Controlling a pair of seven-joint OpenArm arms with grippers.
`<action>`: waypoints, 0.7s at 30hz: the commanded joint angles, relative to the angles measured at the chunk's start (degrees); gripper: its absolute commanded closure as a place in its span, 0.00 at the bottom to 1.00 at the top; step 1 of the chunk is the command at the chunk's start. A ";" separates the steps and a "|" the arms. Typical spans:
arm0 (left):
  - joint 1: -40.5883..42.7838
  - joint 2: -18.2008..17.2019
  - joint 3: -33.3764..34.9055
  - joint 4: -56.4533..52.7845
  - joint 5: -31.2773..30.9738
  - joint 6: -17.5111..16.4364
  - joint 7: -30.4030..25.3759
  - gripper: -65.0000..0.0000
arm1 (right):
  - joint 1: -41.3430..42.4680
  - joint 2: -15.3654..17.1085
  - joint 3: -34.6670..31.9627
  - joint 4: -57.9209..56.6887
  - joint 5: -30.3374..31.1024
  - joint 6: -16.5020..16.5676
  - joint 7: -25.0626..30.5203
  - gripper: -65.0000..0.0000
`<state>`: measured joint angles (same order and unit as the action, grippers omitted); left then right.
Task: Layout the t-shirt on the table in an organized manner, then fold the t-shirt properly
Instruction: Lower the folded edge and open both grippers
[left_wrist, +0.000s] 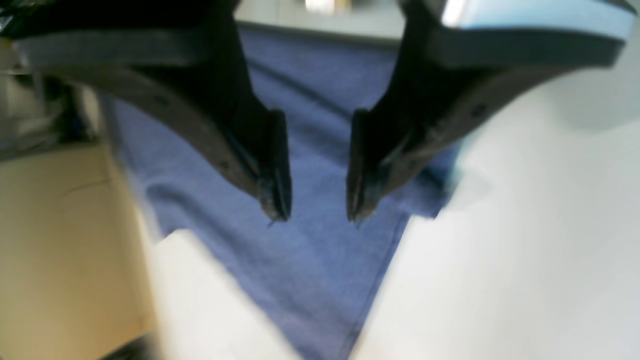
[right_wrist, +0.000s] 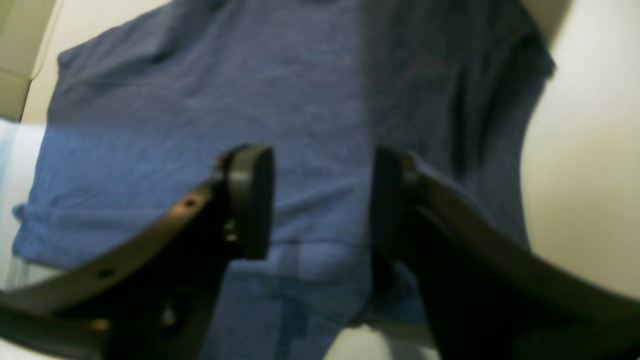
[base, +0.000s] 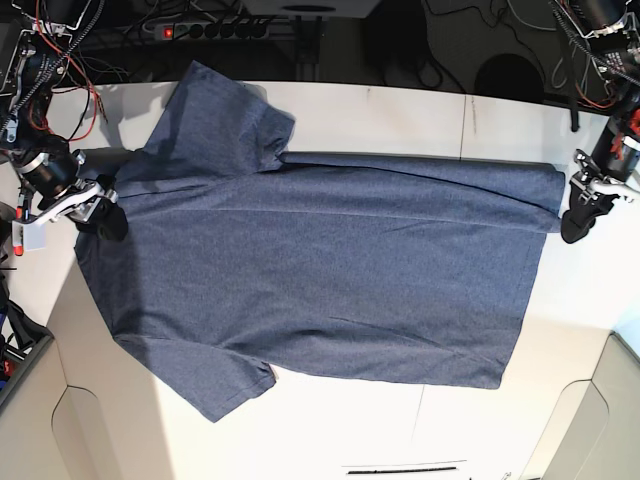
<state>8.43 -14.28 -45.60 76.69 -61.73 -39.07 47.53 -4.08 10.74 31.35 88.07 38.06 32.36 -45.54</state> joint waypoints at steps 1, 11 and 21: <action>-0.33 -1.16 -0.98 2.29 -3.58 -0.93 0.59 0.65 | 0.70 1.01 1.22 3.06 1.92 0.66 0.44 0.57; 4.90 -3.82 -2.21 11.41 -6.88 -0.93 5.55 0.65 | -4.74 0.55 6.58 16.04 12.98 1.77 -14.84 0.57; 7.96 -6.64 -2.54 11.89 -7.32 -0.93 8.83 0.65 | -20.52 -3.58 6.54 14.14 9.01 1.81 -7.21 0.57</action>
<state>16.64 -19.99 -47.88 87.53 -67.35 -39.09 57.23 -24.62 6.66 37.65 101.41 46.15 34.04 -53.95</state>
